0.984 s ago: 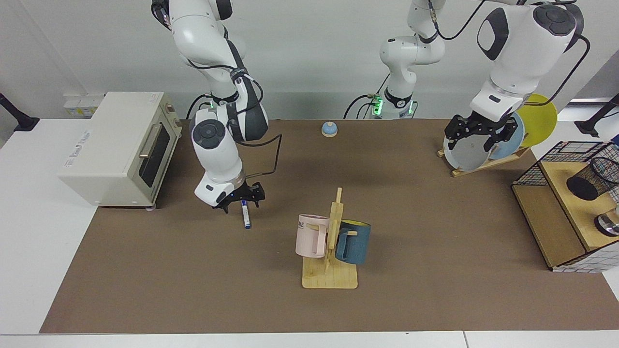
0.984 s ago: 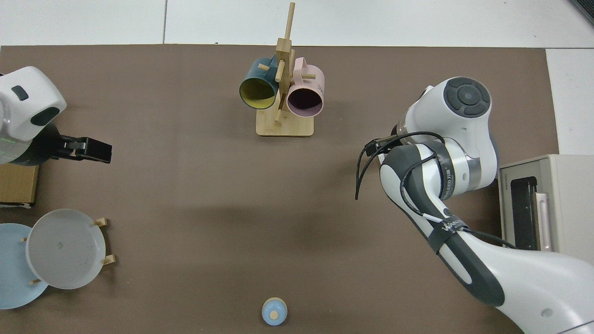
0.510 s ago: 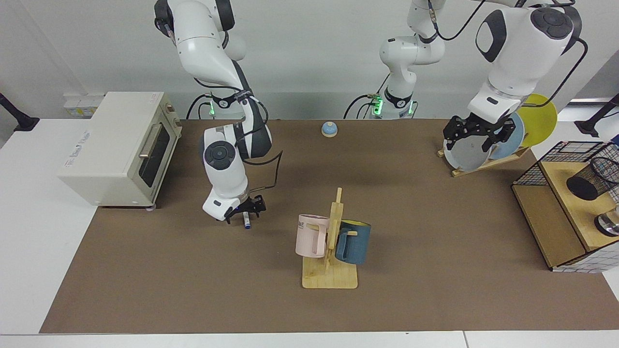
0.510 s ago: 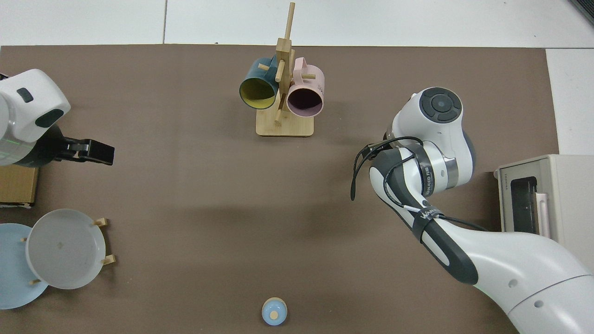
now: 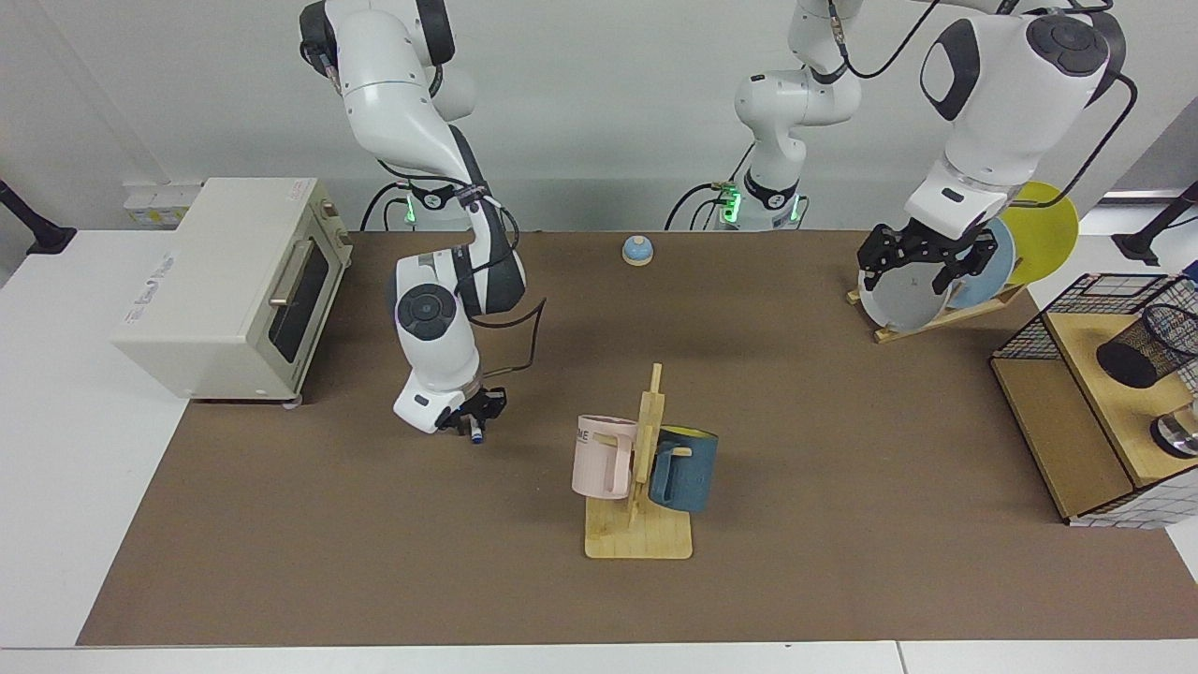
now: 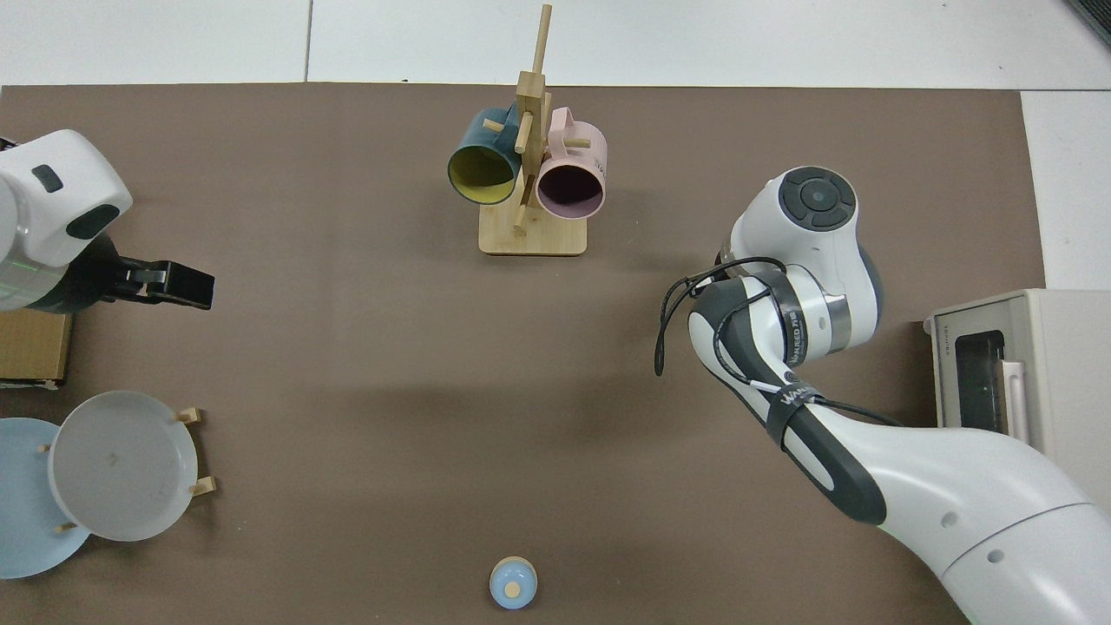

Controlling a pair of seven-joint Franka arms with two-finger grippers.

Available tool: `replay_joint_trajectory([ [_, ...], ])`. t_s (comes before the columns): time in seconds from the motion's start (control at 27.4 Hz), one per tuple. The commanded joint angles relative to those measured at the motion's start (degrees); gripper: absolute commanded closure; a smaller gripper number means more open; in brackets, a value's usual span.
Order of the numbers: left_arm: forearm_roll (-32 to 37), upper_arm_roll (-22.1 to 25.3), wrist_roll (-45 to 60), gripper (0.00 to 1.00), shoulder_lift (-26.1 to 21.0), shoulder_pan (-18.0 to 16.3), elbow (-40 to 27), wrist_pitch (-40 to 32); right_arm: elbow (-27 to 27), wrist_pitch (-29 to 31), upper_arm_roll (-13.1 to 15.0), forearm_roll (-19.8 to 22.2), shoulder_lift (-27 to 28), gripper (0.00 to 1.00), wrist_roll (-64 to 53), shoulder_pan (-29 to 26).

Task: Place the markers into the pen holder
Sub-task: 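Lower the right gripper over the marker and close on it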

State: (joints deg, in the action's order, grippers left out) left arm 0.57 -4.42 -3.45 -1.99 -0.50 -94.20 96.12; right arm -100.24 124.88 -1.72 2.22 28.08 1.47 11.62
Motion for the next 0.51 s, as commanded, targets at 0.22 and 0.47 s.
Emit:
replay_joint_trajectory([
  [0.22, -1.53, 0.55, 0.02, 0.00, 1.64, 0.50, -1.68, -0.06, 1.01, -0.51, -0.39, -0.38, -0.30, 1.00, 3.18, -0.20],
  [0.47, -3.56, 0.46, 0.11, 0.00, 1.55, 0.59, -0.63, 0.56, 3.03, -3.67, -0.39, -2.83, -1.79, 1.00, 8.02, -0.11],
])
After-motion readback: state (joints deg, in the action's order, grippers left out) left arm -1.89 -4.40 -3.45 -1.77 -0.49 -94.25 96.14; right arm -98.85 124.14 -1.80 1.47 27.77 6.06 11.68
